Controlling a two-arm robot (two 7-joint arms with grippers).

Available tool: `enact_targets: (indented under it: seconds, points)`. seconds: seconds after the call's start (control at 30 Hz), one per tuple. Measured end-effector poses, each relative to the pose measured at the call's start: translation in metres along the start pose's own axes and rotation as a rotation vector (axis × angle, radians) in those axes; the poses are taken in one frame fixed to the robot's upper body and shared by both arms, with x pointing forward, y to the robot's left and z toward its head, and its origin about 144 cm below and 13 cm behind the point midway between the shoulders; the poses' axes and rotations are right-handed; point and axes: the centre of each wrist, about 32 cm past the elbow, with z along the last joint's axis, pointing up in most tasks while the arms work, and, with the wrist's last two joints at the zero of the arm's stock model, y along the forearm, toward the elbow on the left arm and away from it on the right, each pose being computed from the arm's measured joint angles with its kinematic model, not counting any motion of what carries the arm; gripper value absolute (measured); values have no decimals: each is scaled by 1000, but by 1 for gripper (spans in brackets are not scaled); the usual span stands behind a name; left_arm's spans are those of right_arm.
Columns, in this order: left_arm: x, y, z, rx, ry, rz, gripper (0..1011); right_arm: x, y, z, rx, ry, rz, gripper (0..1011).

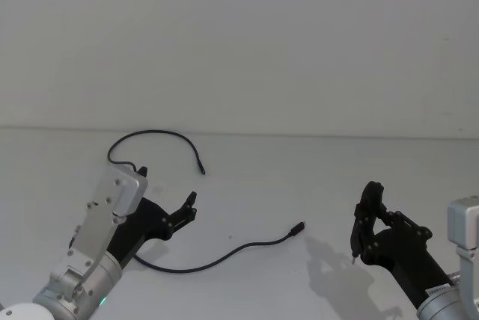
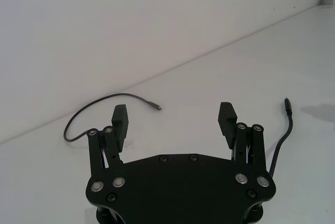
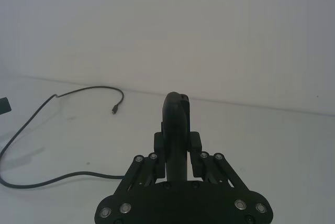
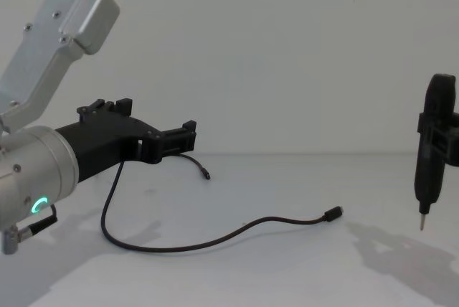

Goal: Pick up the data cable with the one hand.

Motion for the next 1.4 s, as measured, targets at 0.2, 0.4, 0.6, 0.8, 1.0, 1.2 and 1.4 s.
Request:
enact_targets:
  seconds: [0.2,0.4,0.6,0.8,1.0,1.2,1.4]
  points:
    - [0,0,0,0,0,0,1001,0,0,0,0,0,0,269]
    - [0,0,0,0,1,0,1001,0,0,0,0,0,0,269]
    - [0,0,0,0,1,0,1001,0,0,0,0,0,0,269]
    - [0,0,0,-1,1,-1,1001,0,0,0,0,0,0,269]
    - [0,-4,0,0,4,-17,1001,0,0,0,0,0,0,269]
    - [-3,-15,-1,8,14,-70,1001,0,0,0,0,0,0,269]
    - [-7,-32,-4,25,26,-133,1001,0,0,0,0,0,0,269]
